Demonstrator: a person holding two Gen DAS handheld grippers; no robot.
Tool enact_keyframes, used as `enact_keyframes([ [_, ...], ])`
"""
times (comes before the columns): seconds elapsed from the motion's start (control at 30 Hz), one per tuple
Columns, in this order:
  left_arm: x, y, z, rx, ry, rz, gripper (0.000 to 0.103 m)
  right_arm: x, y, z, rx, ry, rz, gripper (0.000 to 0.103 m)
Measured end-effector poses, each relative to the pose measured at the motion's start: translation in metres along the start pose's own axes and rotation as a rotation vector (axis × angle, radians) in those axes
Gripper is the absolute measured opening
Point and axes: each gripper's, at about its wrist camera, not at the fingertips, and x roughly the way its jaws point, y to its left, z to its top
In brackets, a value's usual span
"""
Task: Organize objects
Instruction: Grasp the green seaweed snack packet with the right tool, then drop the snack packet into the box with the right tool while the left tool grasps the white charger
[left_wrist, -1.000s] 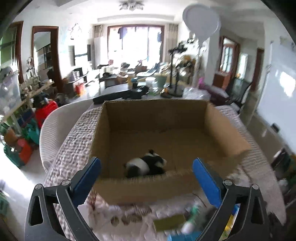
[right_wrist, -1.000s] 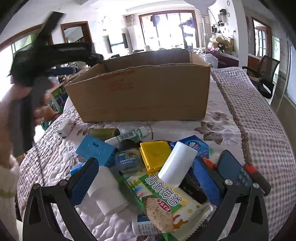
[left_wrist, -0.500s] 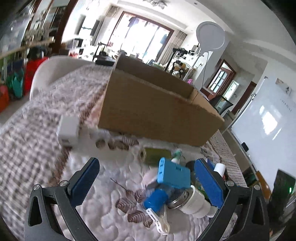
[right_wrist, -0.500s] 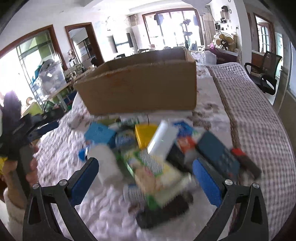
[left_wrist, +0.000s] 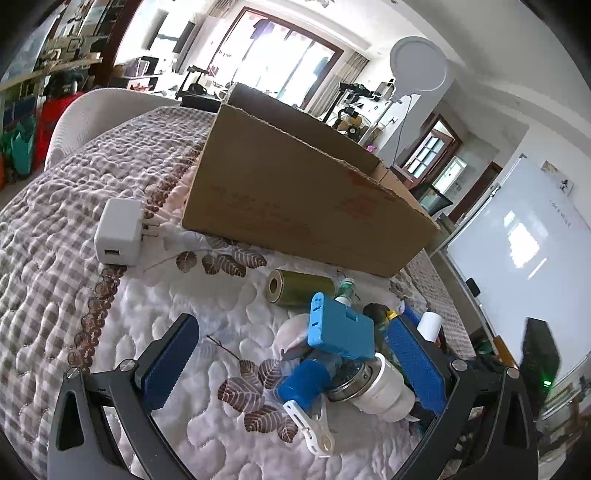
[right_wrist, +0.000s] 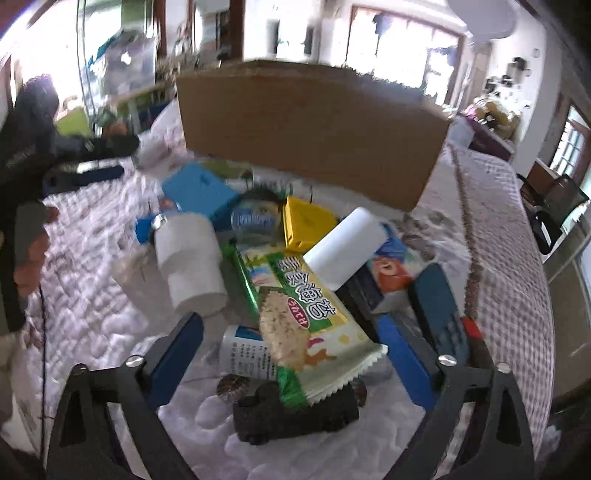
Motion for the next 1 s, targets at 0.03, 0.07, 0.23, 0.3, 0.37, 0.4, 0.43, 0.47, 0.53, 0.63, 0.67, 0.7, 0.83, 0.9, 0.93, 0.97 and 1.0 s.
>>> enact_keyframes([
  [0.03, -0.001, 0.0, 0.0, -0.001, 0.001, -0.005, 0.103, 0.005, -0.001, 0.002, -0.009, 0.029, 0.009, 0.103],
  [0.07, -0.001, 0.0, 0.0, -0.002, 0.003, -0.01, 0.103, 0.009, -0.002, 0.003, -0.009, 0.044, 0.022, 0.103],
  [0.23, 0.002, -0.004, -0.002, 0.011, 0.023, -0.011, 0.103, 0.022, -0.007, 0.013, 0.022, 0.105, 0.124, 0.103],
  [0.3, 0.003, -0.003, -0.002, 0.012, 0.03, -0.007, 0.103, 0.023, -0.004, 0.016, -0.001, 0.116, 0.109, 0.103],
  [0.37, 0.002, -0.002, -0.003, 0.005, 0.035, -0.008, 0.103, 0.021, -0.001, 0.017, -0.023, 0.12, 0.089, 0.103],
  [0.4, 0.002, -0.001, -0.003, 0.0, 0.037, -0.011, 0.103, 0.018, 0.0, 0.017, -0.031, 0.119, 0.089, 0.103],
  [0.43, 0.002, -0.001, -0.003, -0.005, 0.04, -0.015, 0.103, 0.013, 0.001, 0.017, -0.037, 0.113, 0.098, 0.103],
  [0.47, 0.002, 0.0, -0.003, -0.009, 0.043, -0.017, 0.103, 0.007, 0.002, 0.016, -0.041, 0.105, 0.099, 0.103],
  [0.53, 0.002, -0.001, -0.003, -0.01, 0.049, -0.023, 0.103, -0.003, 0.002, 0.017, -0.056, 0.088, 0.098, 0.103],
  [0.63, 0.002, -0.002, -0.004, -0.003, 0.053, -0.024, 0.103, -0.017, -0.006, 0.019, -0.033, 0.066, 0.108, 0.103],
  [0.67, 0.002, -0.002, -0.005, -0.002, 0.054, -0.026, 0.103, -0.022, -0.01, 0.022, -0.016, 0.059, 0.124, 0.103],
  [0.7, 0.002, -0.002, -0.005, -0.002, 0.056, -0.029, 0.103, -0.031, -0.015, 0.025, 0.01, 0.035, 0.15, 0.103],
  [0.83, 0.003, -0.003, -0.005, -0.002, 0.063, -0.03, 0.103, -0.053, -0.031, 0.05, 0.06, -0.041, 0.236, 0.103],
  [0.9, 0.004, -0.002, -0.005, -0.004, 0.067, -0.026, 0.103, -0.056, -0.038, 0.066, 0.078, -0.064, 0.248, 0.103],
  [0.93, 0.004, -0.002, -0.005, -0.006, 0.068, -0.026, 0.103, -0.056, -0.042, 0.077, 0.088, -0.083, 0.223, 0.103],
  [0.97, 0.004, -0.002, -0.005, -0.005, 0.069, -0.027, 0.103, -0.055, -0.047, 0.089, 0.108, -0.102, 0.204, 0.103],
  [1.0, 0.004, -0.003, -0.005, -0.003, 0.067, -0.026, 0.103, -0.053, -0.052, 0.1, 0.131, -0.118, 0.201, 0.103],
])
